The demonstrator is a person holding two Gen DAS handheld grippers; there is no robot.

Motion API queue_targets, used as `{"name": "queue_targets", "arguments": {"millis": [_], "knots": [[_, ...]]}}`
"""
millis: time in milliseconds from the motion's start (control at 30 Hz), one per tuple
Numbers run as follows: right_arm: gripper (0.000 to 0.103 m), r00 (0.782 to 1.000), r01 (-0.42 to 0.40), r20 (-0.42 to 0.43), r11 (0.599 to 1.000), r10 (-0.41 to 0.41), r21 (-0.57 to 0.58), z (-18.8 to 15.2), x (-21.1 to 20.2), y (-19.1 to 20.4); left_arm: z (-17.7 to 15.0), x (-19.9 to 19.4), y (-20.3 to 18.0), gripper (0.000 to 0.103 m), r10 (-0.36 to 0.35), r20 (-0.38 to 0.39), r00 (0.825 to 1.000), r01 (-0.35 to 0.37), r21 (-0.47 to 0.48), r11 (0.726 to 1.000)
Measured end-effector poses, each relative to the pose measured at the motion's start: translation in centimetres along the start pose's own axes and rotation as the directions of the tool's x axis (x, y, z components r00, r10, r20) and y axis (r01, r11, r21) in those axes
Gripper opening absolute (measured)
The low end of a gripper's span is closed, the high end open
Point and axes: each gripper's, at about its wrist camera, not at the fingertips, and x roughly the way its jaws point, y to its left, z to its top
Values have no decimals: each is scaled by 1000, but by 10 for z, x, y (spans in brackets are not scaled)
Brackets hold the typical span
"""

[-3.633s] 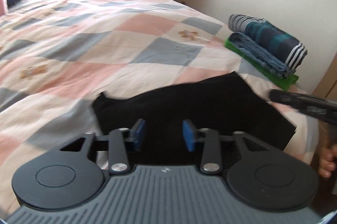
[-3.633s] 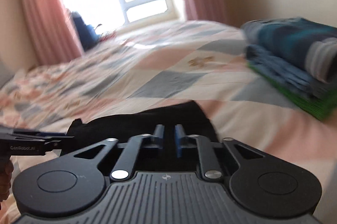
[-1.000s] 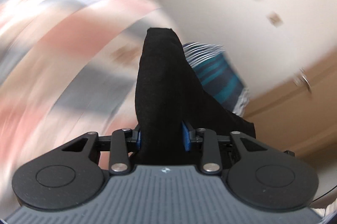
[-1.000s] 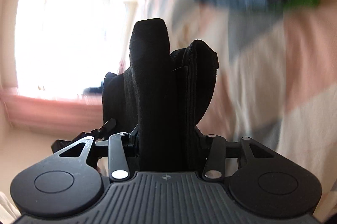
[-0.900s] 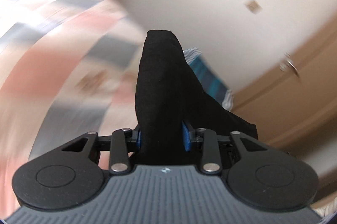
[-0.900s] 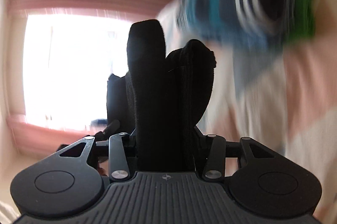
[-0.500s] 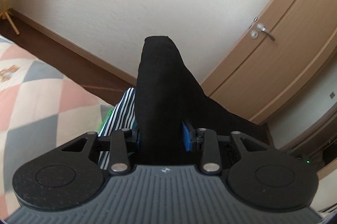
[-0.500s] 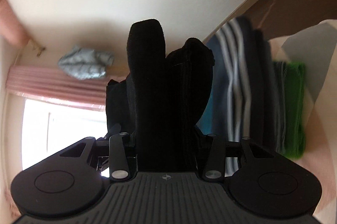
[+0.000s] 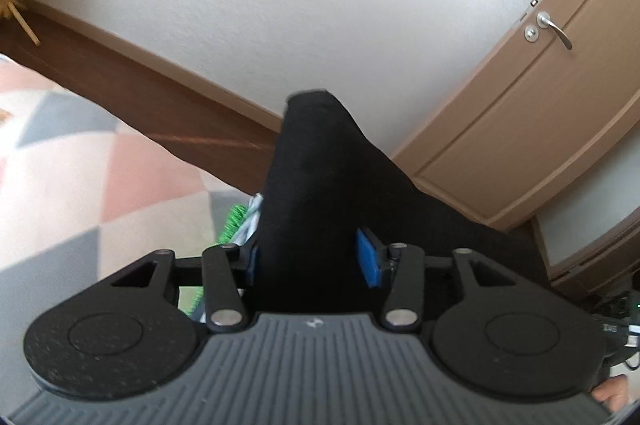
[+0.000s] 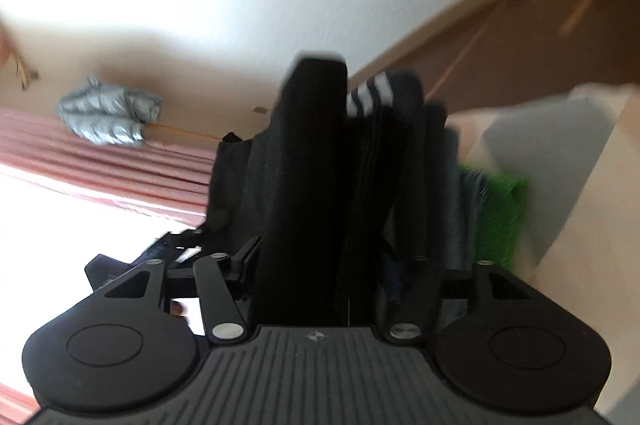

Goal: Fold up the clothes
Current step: 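Lift the folded black jeans with both grippers and carry them toward the clothes stack, then lower the black jeans onto the clothes stack and open both grippers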

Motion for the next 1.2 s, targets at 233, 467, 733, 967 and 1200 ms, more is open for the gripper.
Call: {"name": "queue_targets", "arguments": {"millis": [233, 467, 733, 967, 1200], "knots": [[64, 949, 232, 304, 850, -90, -474, -21, -48, 81, -23, -76, -20, 31, 81, 134, 988, -93, 81, 992], [88, 941, 292, 338, 506, -1, -812, -76, 3, 74, -68, -60, -32, 31, 130, 132, 983, -144, 100, 985], [92, 968, 184, 250, 661, 6, -728, -86, 4, 0, -95, -27, -27, 21, 183, 132, 974, -199, 120, 973], [90, 959, 244, 280, 628, -43, -739, -83, -12, 32, -99, -44, -46, 23, 245, 149, 958, -263, 114, 958], [90, 939, 266, 342, 549, 39, -792, -81, -27, 70, -108, -75, -81, 26, 181, 193, 964, -199, 77, 977]]}}
